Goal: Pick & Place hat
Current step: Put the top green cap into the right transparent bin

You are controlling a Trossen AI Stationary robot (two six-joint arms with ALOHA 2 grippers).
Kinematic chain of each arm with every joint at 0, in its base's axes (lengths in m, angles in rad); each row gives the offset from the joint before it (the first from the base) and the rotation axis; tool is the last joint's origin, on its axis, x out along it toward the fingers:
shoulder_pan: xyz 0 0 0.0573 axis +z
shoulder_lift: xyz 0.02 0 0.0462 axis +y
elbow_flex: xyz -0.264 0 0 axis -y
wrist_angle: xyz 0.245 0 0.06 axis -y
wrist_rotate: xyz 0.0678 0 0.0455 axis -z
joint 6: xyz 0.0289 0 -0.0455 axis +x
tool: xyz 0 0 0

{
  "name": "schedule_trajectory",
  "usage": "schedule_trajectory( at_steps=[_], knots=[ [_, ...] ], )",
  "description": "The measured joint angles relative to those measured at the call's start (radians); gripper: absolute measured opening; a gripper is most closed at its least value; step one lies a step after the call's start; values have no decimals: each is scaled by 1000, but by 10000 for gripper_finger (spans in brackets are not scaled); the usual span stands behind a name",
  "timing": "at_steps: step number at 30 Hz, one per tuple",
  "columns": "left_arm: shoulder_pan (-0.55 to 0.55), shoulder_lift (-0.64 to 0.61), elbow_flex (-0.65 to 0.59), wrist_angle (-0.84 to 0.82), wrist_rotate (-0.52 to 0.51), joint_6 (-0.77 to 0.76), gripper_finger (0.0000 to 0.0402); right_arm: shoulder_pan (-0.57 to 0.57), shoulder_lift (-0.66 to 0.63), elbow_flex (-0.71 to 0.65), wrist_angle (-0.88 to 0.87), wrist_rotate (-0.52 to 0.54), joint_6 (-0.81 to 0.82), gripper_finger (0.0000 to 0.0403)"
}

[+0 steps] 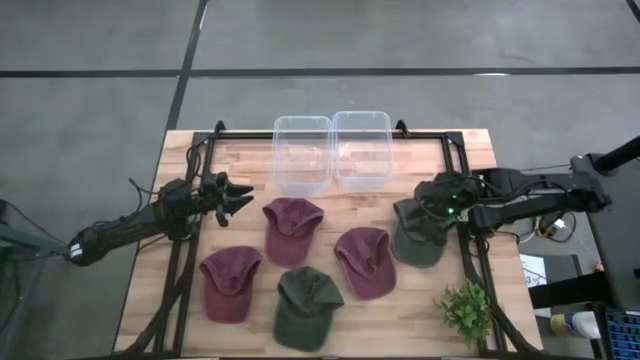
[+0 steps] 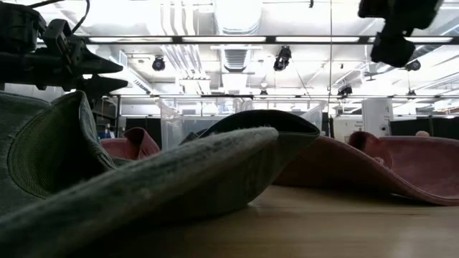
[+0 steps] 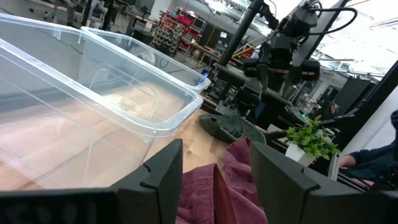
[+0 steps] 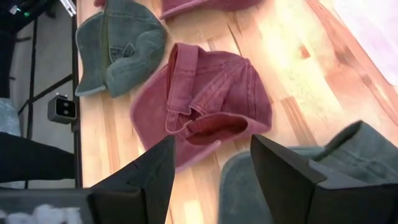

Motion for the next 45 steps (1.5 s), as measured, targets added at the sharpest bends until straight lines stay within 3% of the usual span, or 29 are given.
schedule_trajectory(
  at_steps=[9, 21, 45],
  knots=[
    [0, 0, 0, -1, 0, 0, 178, 0, 158, 70, -42, 0, -22, 203],
    [0, 0, 0, -2, 0, 0, 178, 0, 317, 167, -341, 1, -21, 203],
    [0, 0, 0, -3, 0, 34, 178, 0, 375, 167, -388, 0, -101, 205]
  ],
)
